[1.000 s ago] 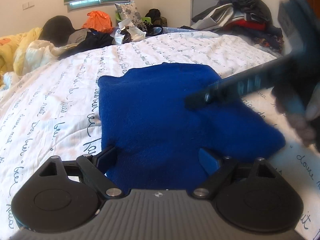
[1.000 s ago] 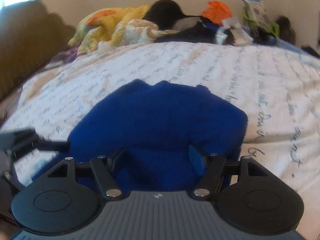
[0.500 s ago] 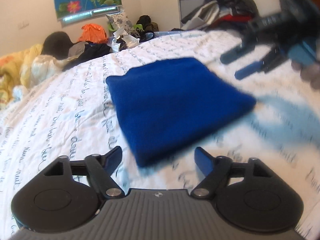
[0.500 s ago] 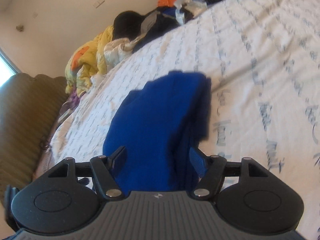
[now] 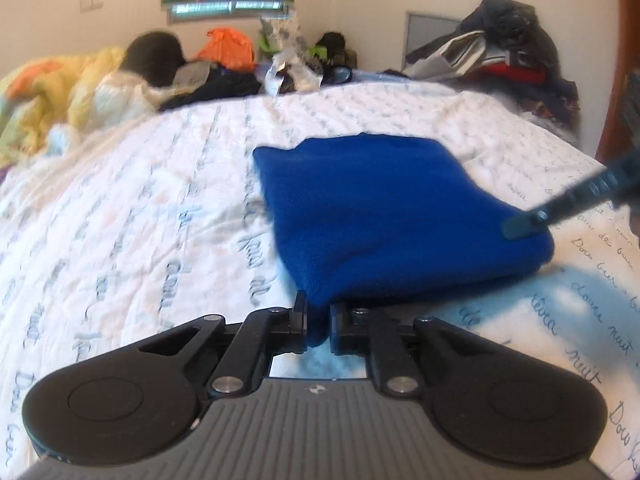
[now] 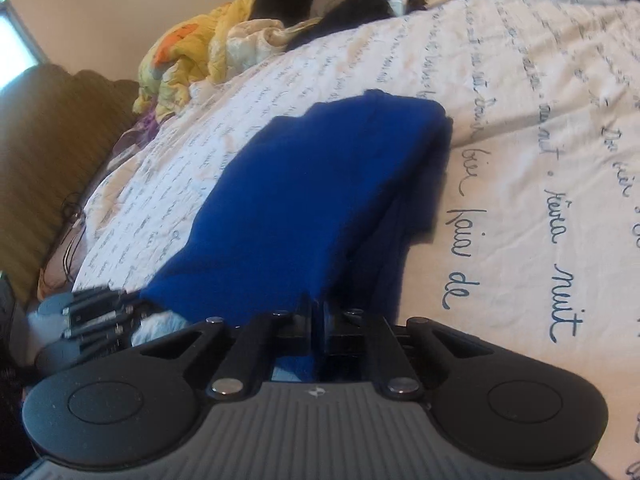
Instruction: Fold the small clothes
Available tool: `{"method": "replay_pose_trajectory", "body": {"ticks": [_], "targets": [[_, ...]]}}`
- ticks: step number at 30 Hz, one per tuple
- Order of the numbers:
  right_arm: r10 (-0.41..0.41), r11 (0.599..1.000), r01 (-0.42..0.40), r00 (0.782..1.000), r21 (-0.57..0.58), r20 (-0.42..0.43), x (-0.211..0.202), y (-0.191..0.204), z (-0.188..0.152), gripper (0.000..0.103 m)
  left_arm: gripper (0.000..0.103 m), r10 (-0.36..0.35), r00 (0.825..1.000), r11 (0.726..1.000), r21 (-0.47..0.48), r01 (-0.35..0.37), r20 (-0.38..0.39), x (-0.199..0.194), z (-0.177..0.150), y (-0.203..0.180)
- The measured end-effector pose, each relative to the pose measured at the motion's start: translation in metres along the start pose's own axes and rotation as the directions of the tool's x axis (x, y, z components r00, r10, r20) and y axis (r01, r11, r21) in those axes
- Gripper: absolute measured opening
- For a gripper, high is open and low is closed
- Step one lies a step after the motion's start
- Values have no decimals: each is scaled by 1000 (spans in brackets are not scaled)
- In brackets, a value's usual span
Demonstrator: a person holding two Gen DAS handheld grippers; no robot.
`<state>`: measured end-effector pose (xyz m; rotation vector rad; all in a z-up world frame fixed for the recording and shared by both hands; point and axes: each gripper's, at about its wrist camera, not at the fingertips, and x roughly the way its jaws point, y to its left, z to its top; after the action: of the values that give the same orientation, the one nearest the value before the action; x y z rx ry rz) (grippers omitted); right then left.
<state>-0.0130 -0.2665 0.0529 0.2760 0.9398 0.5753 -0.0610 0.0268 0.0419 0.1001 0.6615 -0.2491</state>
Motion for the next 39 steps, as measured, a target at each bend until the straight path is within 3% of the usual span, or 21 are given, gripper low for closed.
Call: {"method": "replay_pose_trajectory", "body": {"ticks": [2,5,6,7,9,10,11,12,15,17,18,21,24,27,28,29,31,34,36,38,39], "targets": [[-55,998,53,997,-39,-46,12,-3,-9,4,15,9,1000,1000,0,-9,-23,8,-5,-2],[3,999,-2,1000,38,-28,7,-13,-4,8,16,-6,1000,999,44,6,-11,-1,-3,-12],[22,997,-21,1000,73,-19,3,-17,3,9,22,-17,1000,999,37,18,-2,-6,-3,-10],[44,994,-45,999,95,15,-3,-20,10,11,38,-29,1000,999,32,29,6,-10,-2,-9],[47,991,-57,995,117,85,-11,-27,29,25,63,-46,998,999,16,46,32,-14,0,-7],[32,991,-46,994,129,109,-9,-32,42,41,70,-40,998,999,12,39,46,-13,1,-7],[21,989,-38,992,141,121,-3,-37,55,58,71,-34,998,999,14,33,46,-9,3,-9],[3,987,-22,993,160,118,6,-44,68,61,71,-36,999,999,15,36,39,-4,4,-11],[-59,978,44,996,205,71,44,-61,102,58,72,-35,999,999,-4,35,5,12,2,-13],[-68,979,59,997,193,36,66,-68,114,7,73,-33,999,999,-24,33,-13,20,-2,-12],[-83,982,81,997,172,1,76,-67,121,7,75,-35,999,999,-34,34,-5,20,-4,-12],[-150,989,151,987,-2,57,74,-51,140,7,79,-28,1000,1000,-6,28,9,20,-9,-16],[-195,981,195,981,-13,-9,96,-63,137,8,81,-34,999,999,7,34,3,20,-9,-18],[-209,978,207,977,38,49,76,-56,126,25,81,-95,995,992,-82,94,-14,6,-6,-2],[-190,980,184,978,80,81,61,-56,120,41,84,-137,990,981,-142,135,-7,-1,-5,8],[-152,982,134,979,132,135,41,-57,109,66,86,-177,984,963,-206,173,-1,-5,-4,18],[-33,979,-4,984,206,172,16,-63,84,86,89,-263,965,897,-368,245,0,-3,-1,42],[71,960,-85,996,268,59,14,-67,51,86,80,-362,932,782,-551,292,-21,22,4,63],[86,963,-82,996,257,-4,22,-58,36,85,79,-404,915,737,-594,321,-7,37,12,66],[85,978,-81,996,193,-15,26,-44,27,76,61,-431,902,725,-608,324,-33,53,23,62],[81,984,-75,996,162,-27,28,-35,26,61,36,-430,900,734,-607,304,-68,61,28,58]]}}
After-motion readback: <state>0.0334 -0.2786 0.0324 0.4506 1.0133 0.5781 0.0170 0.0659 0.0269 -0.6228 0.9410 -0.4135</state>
